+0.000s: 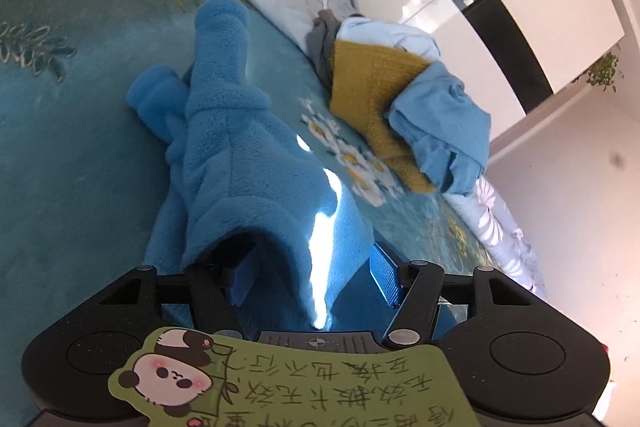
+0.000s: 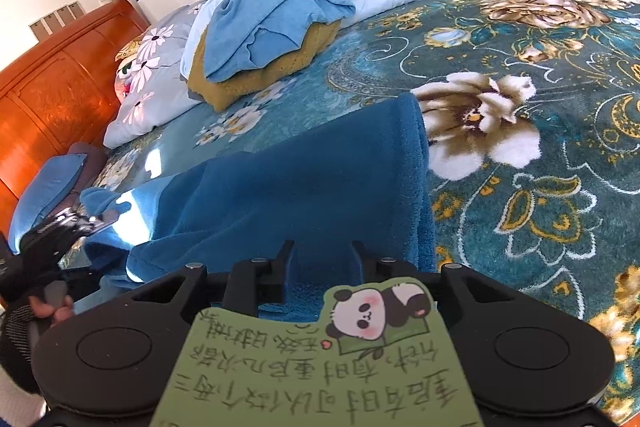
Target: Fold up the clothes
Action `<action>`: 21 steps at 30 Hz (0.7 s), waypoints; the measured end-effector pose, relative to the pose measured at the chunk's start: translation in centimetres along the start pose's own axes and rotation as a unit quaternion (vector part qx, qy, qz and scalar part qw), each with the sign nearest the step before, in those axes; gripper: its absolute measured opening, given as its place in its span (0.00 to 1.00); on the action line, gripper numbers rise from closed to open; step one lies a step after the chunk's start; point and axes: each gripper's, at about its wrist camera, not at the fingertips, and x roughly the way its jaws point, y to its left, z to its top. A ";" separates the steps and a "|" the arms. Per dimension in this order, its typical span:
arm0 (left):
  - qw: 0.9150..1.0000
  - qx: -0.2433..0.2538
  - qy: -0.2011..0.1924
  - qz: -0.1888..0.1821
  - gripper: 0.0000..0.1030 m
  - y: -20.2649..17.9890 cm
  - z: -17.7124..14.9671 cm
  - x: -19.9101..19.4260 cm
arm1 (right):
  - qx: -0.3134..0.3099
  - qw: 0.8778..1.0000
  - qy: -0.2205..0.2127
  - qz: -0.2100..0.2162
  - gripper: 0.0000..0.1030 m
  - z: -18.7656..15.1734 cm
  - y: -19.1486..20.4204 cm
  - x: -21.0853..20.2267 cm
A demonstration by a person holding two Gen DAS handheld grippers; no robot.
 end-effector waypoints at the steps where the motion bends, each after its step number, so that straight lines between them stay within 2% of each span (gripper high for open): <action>1: 1.000 0.000 -0.004 -0.007 0.45 -0.2 -0.1 0.0 | 0.001 1.000 -0.001 0.002 0.29 0.1 0.0 0.0; 2: 1.000 0.001 -0.005 -0.015 0.36 -0.4 -0.2 0.0 | 0.001 1.000 -0.002 0.004 0.30 0.1 0.0 0.0; 4: 1.000 0.008 -0.007 -0.015 0.29 -0.9 -0.4 -0.1 | 0.000 1.000 -0.002 0.006 0.30 0.3 0.0 0.2; 7: 0.999 -0.027 -0.005 -0.021 0.04 -0.3 -0.3 0.3 | 0.000 1.000 0.008 0.007 0.30 0.5 0.0 0.7; 12: 0.995 -0.057 -0.010 -0.082 0.04 0.2 1.0 -1.7 | -0.018 1.000 0.012 -0.004 0.30 1.0 0.5 0.6; 16: 0.992 -0.060 -0.015 -0.108 0.04 0.7 2.6 -4.1 | -0.020 1.000 0.016 -0.012 0.34 0.8 0.3 0.5; 19: 0.992 -0.065 -0.010 -0.107 0.04 2.0 2.2 -5.5 | -0.020 0.999 0.020 -0.018 0.34 0.5 0.0 0.5; 21: 0.995 -0.064 0.001 -0.077 0.04 3.5 1.2 -5.5 | -0.022 0.999 0.023 -0.020 0.33 0.2 -0.2 0.5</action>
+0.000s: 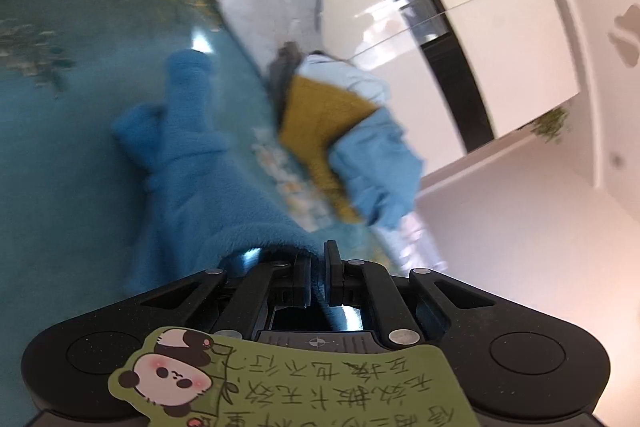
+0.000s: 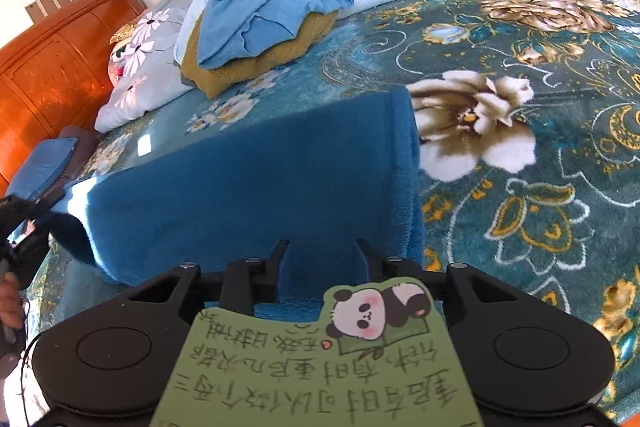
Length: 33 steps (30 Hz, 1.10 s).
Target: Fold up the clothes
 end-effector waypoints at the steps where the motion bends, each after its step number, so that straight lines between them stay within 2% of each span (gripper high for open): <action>1: 1.000 -0.013 0.006 0.015 0.04 1.2 -0.4 0.2 | 0.000 1.000 0.001 0.000 0.33 -0.1 -0.1 0.0; 4: 0.998 -0.029 0.012 0.049 0.04 3.9 -1.3 1.1 | 0.002 1.000 0.005 -0.002 0.33 -0.1 -0.2 0.3; 9: 0.999 -0.041 0.009 0.027 0.04 4.6 -1.3 1.4 | -0.001 1.000 0.002 -0.004 0.34 0.3 0.2 -0.2; 13: 0.999 -0.036 0.013 0.008 0.04 4.2 -0.4 1.6 | 0.024 0.999 -0.034 0.008 0.34 0.7 -0.8 -2.4; 16: 1.000 -0.026 0.014 0.005 0.04 3.8 0.0 2.0 | 0.044 0.998 -0.051 -0.020 0.35 0.7 -2.4 -3.5; 22: 1.000 -0.021 0.006 0.003 0.05 3.3 0.4 2.5 | 0.076 0.997 -0.017 -0.022 0.38 -0.4 -4.3 -2.3; 24: 1.000 -0.018 0.006 0.005 0.05 3.0 0.5 2.6 | 0.090 0.996 -0.015 -0.008 0.38 -0.9 -4.4 -1.9; 25: 1.000 -0.016 0.006 0.005 0.05 2.8 0.7 2.7 | 0.098 0.995 -0.017 0.001 0.34 -1.1 -4.5 -1.8; 26: 1.000 -0.012 0.006 0.004 0.05 2.6 0.7 2.8 | 0.106 0.994 -0.019 0.011 0.26 -1.4 -4.5 -1.7; 27: 1.000 -0.009 0.005 0.004 0.04 2.5 0.8 2.9 | 0.110 0.993 -0.020 0.021 0.11 -1.5 -4.5 -1.7; 29: 1.000 -0.004 0.006 0.005 0.04 2.2 0.9 3.1 | 0.108 0.993 -0.018 0.033 0.11 -1.4 -4.2 -1.6; 33: 1.000 -0.007 0.008 0.008 0.05 2.1 1.1 3.6 | 0.108 0.993 -0.008 0.040 0.19 -1.0 -4.1 -0.9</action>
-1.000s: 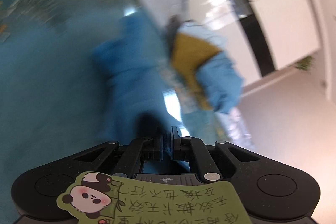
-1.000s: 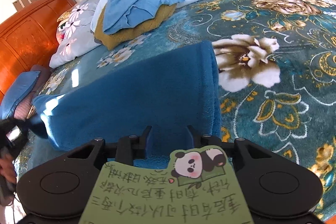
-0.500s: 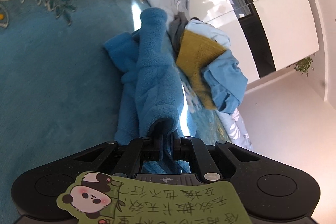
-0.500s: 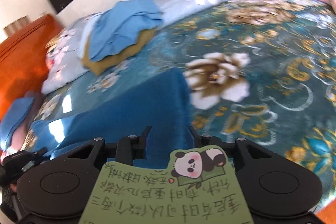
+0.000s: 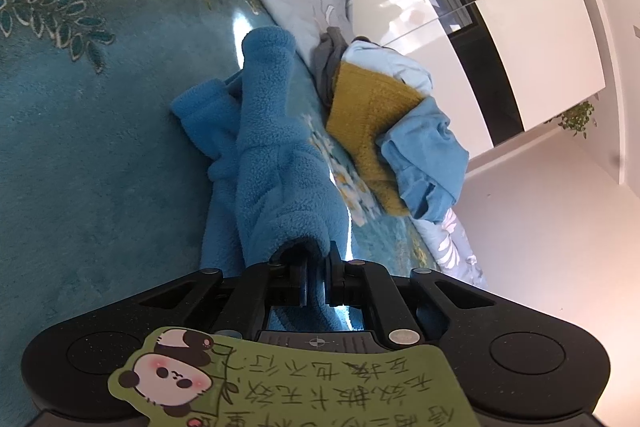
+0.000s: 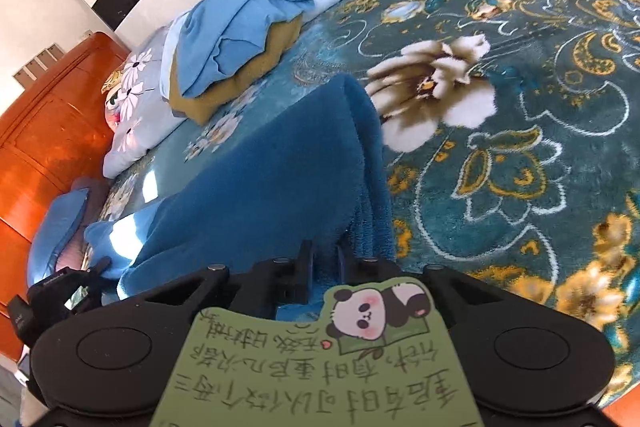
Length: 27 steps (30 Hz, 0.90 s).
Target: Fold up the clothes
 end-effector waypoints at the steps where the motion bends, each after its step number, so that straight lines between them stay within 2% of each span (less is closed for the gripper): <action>1: 1.000 -0.001 0.000 0.001 0.05 0.0 0.0 0.0 | 0.004 1.000 0.001 0.005 0.20 0.1 -0.1 0.2; 3: 1.000 -0.002 0.000 0.004 0.05 0.1 0.1 0.1 | 0.011 1.000 0.004 0.008 0.20 0.2 -0.1 0.7; 4: 1.000 -0.002 -0.003 0.005 0.05 0.1 0.2 0.0 | 0.012 1.000 0.001 0.005 0.09 0.3 -0.1 0.8; 6: 1.000 -0.001 -0.010 0.004 0.05 0.0 0.4 -0.2 | 0.012 1.000 -0.013 0.010 0.06 0.3 0.2 0.3; 9: 1.000 0.009 -0.018 0.003 0.05 -0.1 0.7 -0.5 | -0.004 0.999 -0.034 0.009 0.05 0.3 0.6 -1.4; 13: 1.000 0.010 -0.006 0.024 0.07 0.9 0.4 -0.2 | -0.034 0.999 -0.002 -0.016 0.04 -0.5 0.2 -1.0; 18: 1.000 0.004 0.001 0.026 0.08 2.6 -0.1 -0.2 | -0.003 1.000 0.004 -0.017 0.03 -1.0 -1.3 0.2; 24: 1.000 0.003 0.004 0.026 0.08 2.5 -0.4 -0.4 | -0.002 1.000 0.008 -0.015 0.03 -1.2 -1.4 0.3; 27: 1.000 0.003 0.025 0.015 0.14 2.1 -0.3 -1.3 | 0.000 1.000 0.009 -0.010 0.04 -1.1 -1.5 0.3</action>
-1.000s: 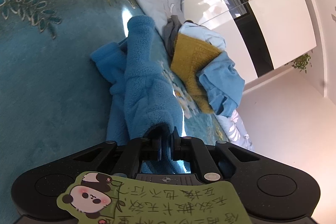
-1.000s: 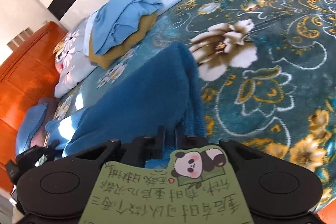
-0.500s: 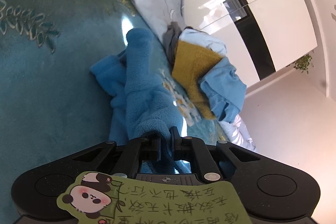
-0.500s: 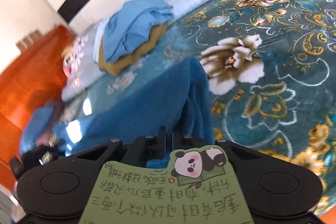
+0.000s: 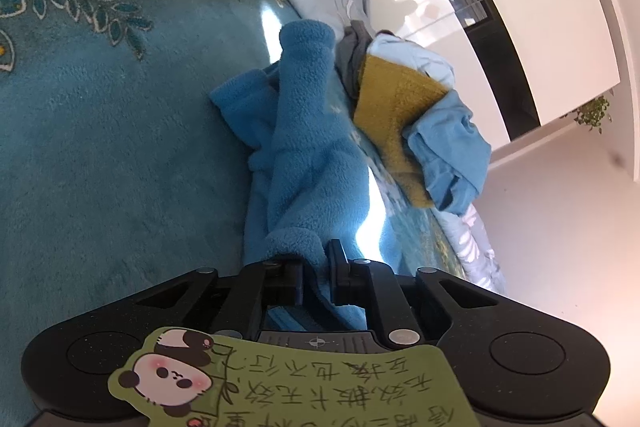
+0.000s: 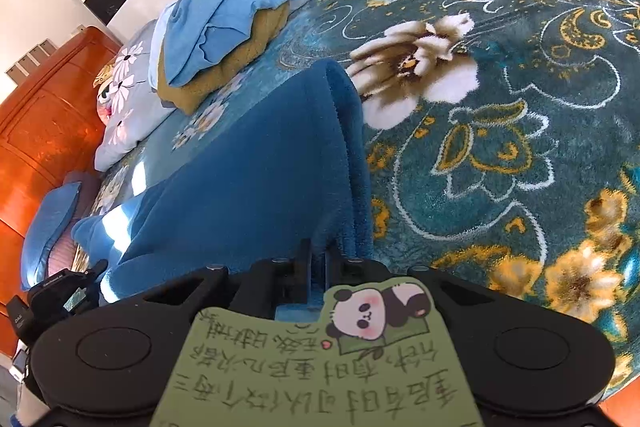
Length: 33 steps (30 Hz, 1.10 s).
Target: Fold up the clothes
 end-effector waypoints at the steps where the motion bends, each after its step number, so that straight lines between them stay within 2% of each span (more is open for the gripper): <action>1: 1.000 0.005 0.006 -0.005 0.20 -0.2 0.0 -0.6 | 0.000 1.000 -0.001 0.004 0.05 0.0 0.0 -0.2; 4: 0.999 0.024 0.003 -0.025 0.41 -0.7 0.4 -3.1 | -0.003 1.000 -0.006 0.016 0.12 0.1 0.3 -0.9; 5: 0.999 0.030 -0.001 -0.032 0.44 -0.8 0.6 -4.0 | -0.009 1.000 -0.009 0.018 0.13 0.1 0.5 -1.3; 6: 0.999 0.038 -0.013 -0.030 0.45 -1.0 1.1 -4.7 | -0.013 1.000 -0.012 0.017 0.13 0.2 0.5 -1.6; 9: 0.997 0.057 -0.055 -0.008 0.62 -1.4 3.1 -5.4 | -0.016 0.999 -0.026 0.009 0.17 0.6 0.5 -2.6; 11: 0.995 0.074 -0.071 0.008 0.64 -1.8 4.6 -4.1 | -0.007 0.999 -0.040 0.006 0.20 0.9 0.2 -3.0; 14: 0.989 0.097 -0.079 0.072 0.65 -2.3 6.3 -0.6 | -0.002 0.999 -0.048 0.003 0.23 1.4 0.5 -2.8; 15: 0.989 0.095 -0.076 0.081 0.65 -2.2 6.6 0.3 | -0.006 0.999 -0.052 0.004 0.23 1.5 0.9 -2.8; 18: 0.991 0.090 -0.068 0.079 0.59 -2.0 7.2 2.1 | -0.026 0.997 -0.069 0.011 0.25 1.5 2.2 -2.8; 19: 0.991 0.092 -0.069 0.073 0.46 -2.2 7.2 2.4 | -0.032 0.997 -0.066 0.014 0.28 1.5 2.5 -2.5; 20: 0.992 0.086 -0.071 0.066 0.30 -2.1 7.3 2.5 | -0.036 0.997 -0.059 0.017 0.31 1.5 2.8 -2.1; 21: 0.993 0.078 -0.074 0.058 0.28 -2.0 7.4 2.5 | -0.041 0.998 -0.051 0.017 0.31 1.4 3.1 -1.7; 23: 0.994 0.050 -0.085 0.042 0.14 -1.2 7.8 2.2 | -0.052 0.998 -0.038 0.011 0.31 1.2 3.6 -0.8; 24: 0.995 0.036 -0.092 0.032 0.13 -0.7 8.1 2.0 | -0.055 0.998 -0.033 0.008 0.31 1.1 3.7 -0.4; 26: 0.993 0.044 -0.099 0.050 0.13 -0.1 8.5 1.6 | -0.051 0.998 -0.026 0.003 0.30 0.9 3.7 0.2; 31: 0.990 0.078 -0.075 0.092 0.13 1.0 8.4 2.3 | -0.038 0.999 -0.021 0.003 0.28 0.8 2.9 0.5; 33: 0.990 0.074 -0.072 0.092 0.13 1.3 8.1 2.5 | -0.035 0.999 -0.020 0.001 0.26 0.8 2.7 0.5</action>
